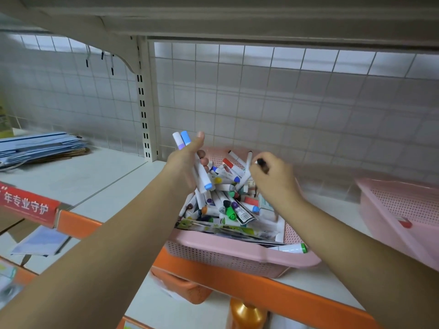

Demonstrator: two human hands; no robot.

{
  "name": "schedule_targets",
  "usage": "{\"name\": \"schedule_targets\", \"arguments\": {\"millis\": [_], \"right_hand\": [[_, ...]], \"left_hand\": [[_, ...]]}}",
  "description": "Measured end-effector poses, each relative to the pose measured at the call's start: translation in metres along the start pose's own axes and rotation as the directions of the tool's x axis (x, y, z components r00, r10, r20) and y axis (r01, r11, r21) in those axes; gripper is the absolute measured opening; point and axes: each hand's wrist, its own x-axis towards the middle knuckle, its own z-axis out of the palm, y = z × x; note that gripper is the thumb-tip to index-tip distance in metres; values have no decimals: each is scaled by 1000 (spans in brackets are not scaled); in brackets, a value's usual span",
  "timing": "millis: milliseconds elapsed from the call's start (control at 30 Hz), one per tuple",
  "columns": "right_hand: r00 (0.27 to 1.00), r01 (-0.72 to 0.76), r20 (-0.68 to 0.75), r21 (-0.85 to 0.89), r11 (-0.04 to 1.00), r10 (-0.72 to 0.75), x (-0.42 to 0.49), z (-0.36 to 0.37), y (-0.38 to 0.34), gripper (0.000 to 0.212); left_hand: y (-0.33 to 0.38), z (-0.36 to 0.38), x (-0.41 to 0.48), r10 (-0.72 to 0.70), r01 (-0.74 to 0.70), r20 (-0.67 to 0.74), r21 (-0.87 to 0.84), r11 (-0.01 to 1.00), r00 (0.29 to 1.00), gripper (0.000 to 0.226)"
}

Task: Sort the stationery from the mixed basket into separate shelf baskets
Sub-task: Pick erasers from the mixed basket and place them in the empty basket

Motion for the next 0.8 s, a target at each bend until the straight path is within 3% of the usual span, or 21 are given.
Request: {"name": "schedule_targets", "arguments": {"millis": [133,300,467,600,700,800], "right_hand": [[990,-41,-103,453,891,98,-9,-13,-6,24],[988,-29,-105,591,806,113,-14,-21,-15,24],[994,-13,-84,555,831,72,-14,-18,-11,27],[995,96,-5,415,905,-103,-18,-12,-9,24],[969,212,78,218,953,-233,-21,-7,-13,7],[948,274,129,134,952,-291,-22,-5,-14,16]], "left_hand": [[0,0,-2,-17,17,39,-4,1000,999,21],[1,2,-2,-9,10,5,-132,991,1000,27],[-1,5,-7,20,-14,43,-137,991,999,27],[-1,6,-9,25,-5,124,-158,987,992,25],[-1,8,-10,62,-32,185,-160,987,981,23],[2,8,-14,46,-6,243,-164,986,969,25]]}}
